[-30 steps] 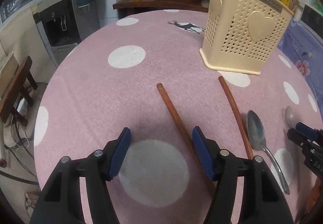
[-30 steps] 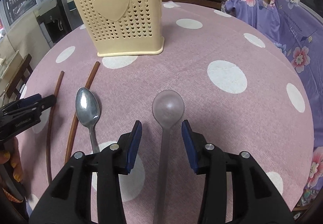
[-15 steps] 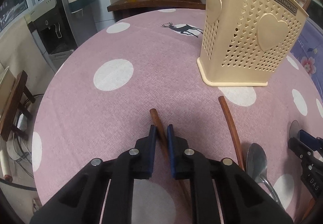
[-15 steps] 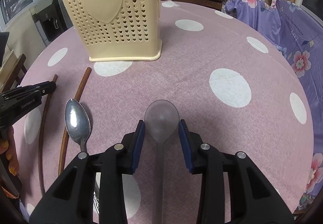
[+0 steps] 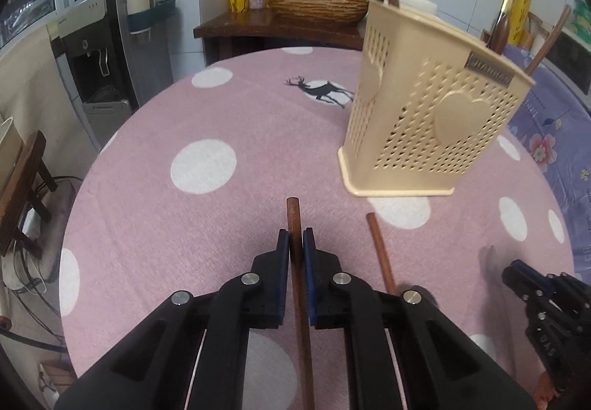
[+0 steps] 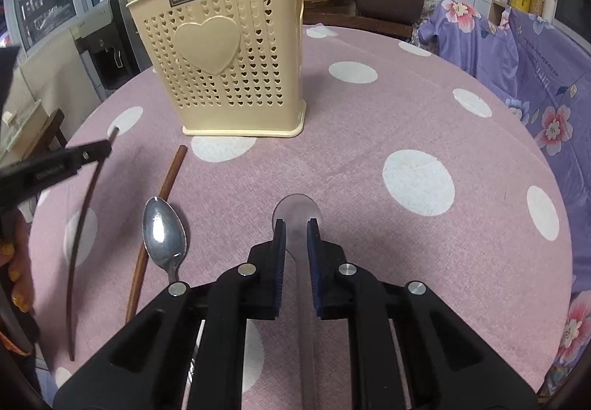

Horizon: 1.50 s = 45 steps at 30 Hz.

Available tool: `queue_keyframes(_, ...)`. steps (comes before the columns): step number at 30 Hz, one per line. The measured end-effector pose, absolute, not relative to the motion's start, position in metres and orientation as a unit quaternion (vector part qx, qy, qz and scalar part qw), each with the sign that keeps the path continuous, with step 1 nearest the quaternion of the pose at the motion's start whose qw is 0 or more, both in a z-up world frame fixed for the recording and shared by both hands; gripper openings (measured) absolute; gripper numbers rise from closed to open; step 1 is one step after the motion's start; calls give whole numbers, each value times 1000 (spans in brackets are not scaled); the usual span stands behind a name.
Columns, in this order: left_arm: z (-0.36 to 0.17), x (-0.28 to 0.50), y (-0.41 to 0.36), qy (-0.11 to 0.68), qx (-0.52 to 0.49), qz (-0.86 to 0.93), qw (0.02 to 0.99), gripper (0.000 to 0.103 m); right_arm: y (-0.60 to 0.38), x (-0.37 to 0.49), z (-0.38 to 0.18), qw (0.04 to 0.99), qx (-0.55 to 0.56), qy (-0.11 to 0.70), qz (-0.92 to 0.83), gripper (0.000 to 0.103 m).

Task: Organize utensils
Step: 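Carry both over the holder and open both tools to drop them in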

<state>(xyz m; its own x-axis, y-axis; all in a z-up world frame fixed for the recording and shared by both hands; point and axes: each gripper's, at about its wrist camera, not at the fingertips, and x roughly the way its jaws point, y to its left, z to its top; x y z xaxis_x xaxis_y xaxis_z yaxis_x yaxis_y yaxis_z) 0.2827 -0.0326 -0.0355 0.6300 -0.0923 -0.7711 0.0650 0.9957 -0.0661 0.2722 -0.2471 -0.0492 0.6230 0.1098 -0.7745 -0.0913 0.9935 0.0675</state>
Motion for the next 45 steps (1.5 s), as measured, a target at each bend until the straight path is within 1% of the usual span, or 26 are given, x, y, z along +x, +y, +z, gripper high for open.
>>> queue_keyframes(2,-34,281,-35,424,-12,-43,904,9,-247,270,-48,903,9,426,51,17)
queue_keyframes(3,-34,281,-35,425,-13,-45,904,9,-248,270,-48,902,11,427,54,26)
queue_keyframes(4,-34,281,-35,426,-15,-48,903,9,-249,270,-48,903,12,427,51,40)
queue_keyframes(6,-33,280,-35,425,-19,-49,904,9,-251,269,-48,904,14,424,56,55)
queue_keyframes(13,-12,270,-32,400,-26,-59,914,9,-233,290,-68,884,-28,462,59,54)
queue_keyframes(14,-9,268,-32,396,-26,-60,916,9,-233,291,-68,887,-23,458,62,52)
queue_keyframes(16,-3,266,-31,388,-25,-60,919,9,-234,296,-69,886,-13,459,62,43)
queue_keyframes(18,2,265,-30,384,-25,-61,921,9,-235,301,-68,886,-9,460,54,37)
queue_keyframes(21,7,264,-29,377,-26,-63,924,9,-236,303,-67,883,-7,467,53,37)
queue_keyframes(23,12,262,-29,372,-28,-66,926,9,-239,300,-60,888,4,455,60,37)
queue_keyframes(28,33,253,-29,345,-36,-80,935,9,-256,281,-20,904,59,416,81,37)
queue_keyframes(32,56,243,-27,314,-48,-90,944,9,-266,259,13,917,81,378,99,37)
queue_keyframes(35,68,236,-28,298,-49,-98,948,9,-267,246,30,925,76,360,98,37)
queue_keyframes(40,77,226,-31,282,-41,-106,953,8,-267,229,45,930,77,343,104,36)
queue_keyframes(45,76,224,-29,277,-43,-107,954,8,-262,226,45,930,79,342,107,36)
